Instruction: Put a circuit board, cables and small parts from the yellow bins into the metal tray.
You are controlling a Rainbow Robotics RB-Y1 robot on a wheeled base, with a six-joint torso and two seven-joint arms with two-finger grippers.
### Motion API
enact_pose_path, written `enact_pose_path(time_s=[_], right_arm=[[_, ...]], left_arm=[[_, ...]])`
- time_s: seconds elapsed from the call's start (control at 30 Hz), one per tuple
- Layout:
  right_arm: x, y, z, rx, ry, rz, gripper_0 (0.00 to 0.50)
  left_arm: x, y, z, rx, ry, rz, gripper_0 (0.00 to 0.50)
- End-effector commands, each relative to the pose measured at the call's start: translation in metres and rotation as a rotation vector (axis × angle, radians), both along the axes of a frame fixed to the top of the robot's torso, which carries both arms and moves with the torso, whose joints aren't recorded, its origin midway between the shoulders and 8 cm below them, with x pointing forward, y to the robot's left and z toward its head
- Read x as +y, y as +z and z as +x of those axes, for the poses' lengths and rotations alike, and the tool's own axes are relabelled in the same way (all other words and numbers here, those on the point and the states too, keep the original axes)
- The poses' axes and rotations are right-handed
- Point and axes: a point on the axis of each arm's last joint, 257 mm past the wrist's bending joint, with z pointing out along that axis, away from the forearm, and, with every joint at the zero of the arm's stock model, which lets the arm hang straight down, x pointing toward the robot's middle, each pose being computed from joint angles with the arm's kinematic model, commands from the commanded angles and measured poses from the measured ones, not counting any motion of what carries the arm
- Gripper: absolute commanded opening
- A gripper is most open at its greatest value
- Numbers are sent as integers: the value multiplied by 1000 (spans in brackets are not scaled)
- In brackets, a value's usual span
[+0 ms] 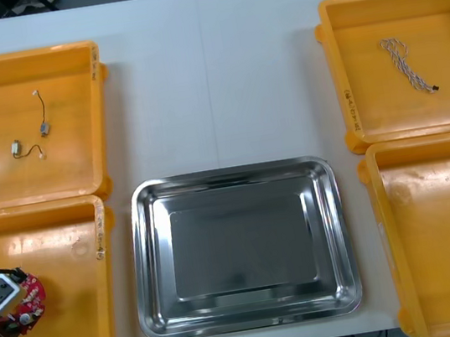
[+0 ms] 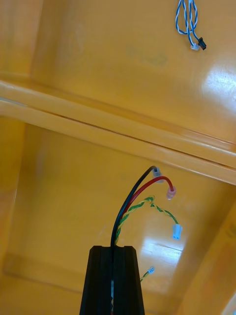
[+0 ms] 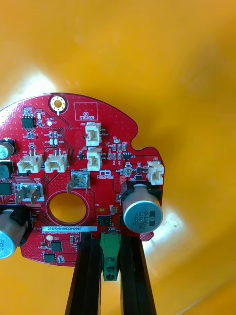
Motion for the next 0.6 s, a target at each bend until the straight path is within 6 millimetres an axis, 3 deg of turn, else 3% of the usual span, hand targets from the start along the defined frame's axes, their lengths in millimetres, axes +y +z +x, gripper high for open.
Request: enact_pose_path(time_s=[0.03,0.37,0.6], right_arm=[[11,22,8,-53,-16,25,0],[22,26,14,-59,-11,30,0],[43,26,14,-57,13,30,0]], left_arm=[[-4,39,23,-52,-98,70,0],[-6,74,35,-46,-56,79,0],[-13,94,35,-30,-8,76,0]])
